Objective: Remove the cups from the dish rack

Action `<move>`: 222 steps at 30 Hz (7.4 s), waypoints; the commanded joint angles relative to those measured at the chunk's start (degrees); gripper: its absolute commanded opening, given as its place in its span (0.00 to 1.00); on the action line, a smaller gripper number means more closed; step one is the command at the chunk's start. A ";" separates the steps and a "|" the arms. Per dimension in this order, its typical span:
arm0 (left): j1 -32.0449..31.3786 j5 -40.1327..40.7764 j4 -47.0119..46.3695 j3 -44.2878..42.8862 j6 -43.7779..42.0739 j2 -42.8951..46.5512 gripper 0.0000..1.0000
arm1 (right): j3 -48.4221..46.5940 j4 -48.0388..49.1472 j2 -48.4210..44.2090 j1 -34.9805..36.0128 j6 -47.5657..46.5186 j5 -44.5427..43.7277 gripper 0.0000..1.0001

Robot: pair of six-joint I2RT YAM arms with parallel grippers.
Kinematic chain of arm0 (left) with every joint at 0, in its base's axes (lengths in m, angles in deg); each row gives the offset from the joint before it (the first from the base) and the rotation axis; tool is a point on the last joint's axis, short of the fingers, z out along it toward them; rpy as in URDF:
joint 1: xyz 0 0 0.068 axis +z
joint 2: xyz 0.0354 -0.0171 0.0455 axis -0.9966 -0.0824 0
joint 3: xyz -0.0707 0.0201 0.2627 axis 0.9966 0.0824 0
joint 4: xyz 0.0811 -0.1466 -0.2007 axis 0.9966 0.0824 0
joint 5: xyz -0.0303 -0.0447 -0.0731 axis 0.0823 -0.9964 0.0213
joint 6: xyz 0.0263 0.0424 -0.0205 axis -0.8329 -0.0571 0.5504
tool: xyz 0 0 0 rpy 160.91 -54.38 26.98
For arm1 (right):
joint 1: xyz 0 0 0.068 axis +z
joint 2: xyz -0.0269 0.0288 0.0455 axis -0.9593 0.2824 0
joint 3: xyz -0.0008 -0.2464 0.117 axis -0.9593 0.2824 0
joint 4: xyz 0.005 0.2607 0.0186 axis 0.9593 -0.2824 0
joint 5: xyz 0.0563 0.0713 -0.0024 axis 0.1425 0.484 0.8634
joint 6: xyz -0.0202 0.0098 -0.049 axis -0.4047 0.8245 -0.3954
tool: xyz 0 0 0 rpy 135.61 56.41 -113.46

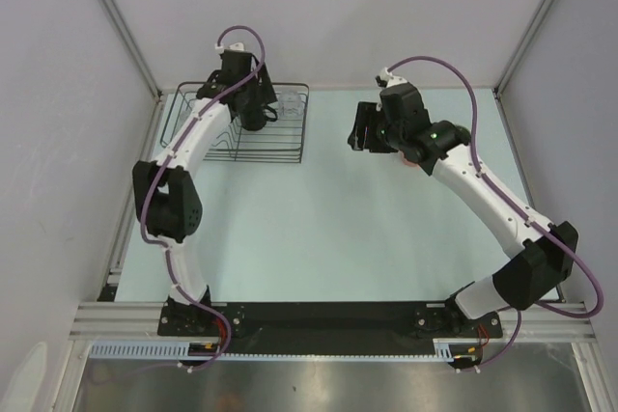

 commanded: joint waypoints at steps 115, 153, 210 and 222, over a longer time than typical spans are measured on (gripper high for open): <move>10.02 -31.78 -42.68 37.53 32.73 22.54 0.00 | 12.60 17.70 -6.24 1.14 5.21 12.40 0.61; 5.89 -52.62 -97.19 68.33 58.93 31.95 0.00 | 28.42 83.89 2.46 -5.54 46.96 40.97 0.73; -0.79 -50.69 -80.24 58.49 48.40 23.96 0.00 | 27.10 83.54 3.08 0.18 47.32 44.22 0.00; -0.79 -50.25 -80.40 55.76 48.47 21.14 0.00 | 27.10 81.78 2.64 0.09 45.91 47.39 0.00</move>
